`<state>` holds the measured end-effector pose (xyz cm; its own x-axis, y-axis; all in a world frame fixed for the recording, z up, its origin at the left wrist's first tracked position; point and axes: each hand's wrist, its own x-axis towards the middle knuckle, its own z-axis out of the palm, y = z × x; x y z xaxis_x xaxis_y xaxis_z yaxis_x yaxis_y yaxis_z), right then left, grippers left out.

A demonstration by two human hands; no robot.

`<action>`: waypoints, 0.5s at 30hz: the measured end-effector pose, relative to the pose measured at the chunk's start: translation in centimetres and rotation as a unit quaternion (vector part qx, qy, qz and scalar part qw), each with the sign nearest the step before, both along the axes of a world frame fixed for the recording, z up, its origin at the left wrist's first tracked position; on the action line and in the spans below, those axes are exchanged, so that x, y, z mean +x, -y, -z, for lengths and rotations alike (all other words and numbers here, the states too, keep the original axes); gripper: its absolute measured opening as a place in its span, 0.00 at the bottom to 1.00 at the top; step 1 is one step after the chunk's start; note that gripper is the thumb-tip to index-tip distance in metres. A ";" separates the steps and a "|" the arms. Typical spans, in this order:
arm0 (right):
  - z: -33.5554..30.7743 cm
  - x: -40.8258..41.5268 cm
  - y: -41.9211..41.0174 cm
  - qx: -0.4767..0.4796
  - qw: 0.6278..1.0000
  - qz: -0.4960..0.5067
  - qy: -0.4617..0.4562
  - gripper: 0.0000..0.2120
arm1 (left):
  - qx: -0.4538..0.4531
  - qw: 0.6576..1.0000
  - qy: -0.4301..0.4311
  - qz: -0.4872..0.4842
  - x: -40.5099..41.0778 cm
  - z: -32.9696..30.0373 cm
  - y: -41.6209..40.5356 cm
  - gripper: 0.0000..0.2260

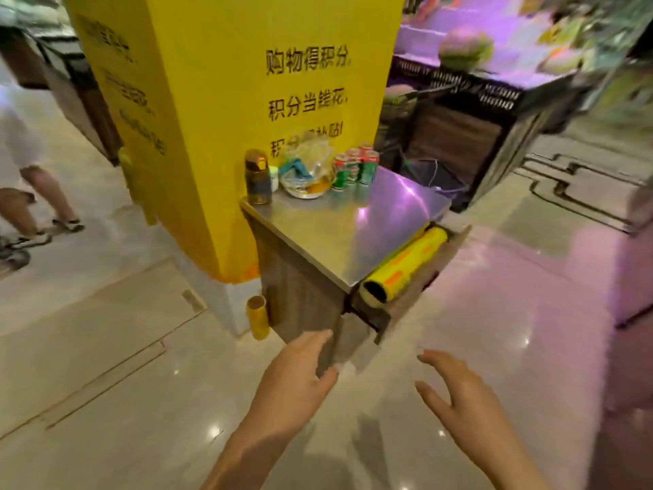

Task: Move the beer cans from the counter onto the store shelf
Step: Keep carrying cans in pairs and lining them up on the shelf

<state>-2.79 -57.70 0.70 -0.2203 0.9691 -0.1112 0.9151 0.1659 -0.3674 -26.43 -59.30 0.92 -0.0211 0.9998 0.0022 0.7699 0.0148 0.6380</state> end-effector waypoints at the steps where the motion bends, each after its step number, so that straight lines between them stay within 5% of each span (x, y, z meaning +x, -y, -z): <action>1: 0.2 1.8 -1.0 0.001 1.000 0.006 -0.001 0.20 | -0.001 1.000 0.007 0.011 1.9 0.0 -1.4 0.23; 6: 0.7 5.9 -7.2 -0.011 1.000 -0.018 -0.004 0.23 | -0.022 0.999 0.031 0.025 6.0 0.6 -6.8 0.24; 15: -0.7 4.4 -24.9 0.018 0.992 -0.117 -0.043 0.23 | -0.036 0.991 0.045 -0.117 2.6 2.6 -20.9 0.22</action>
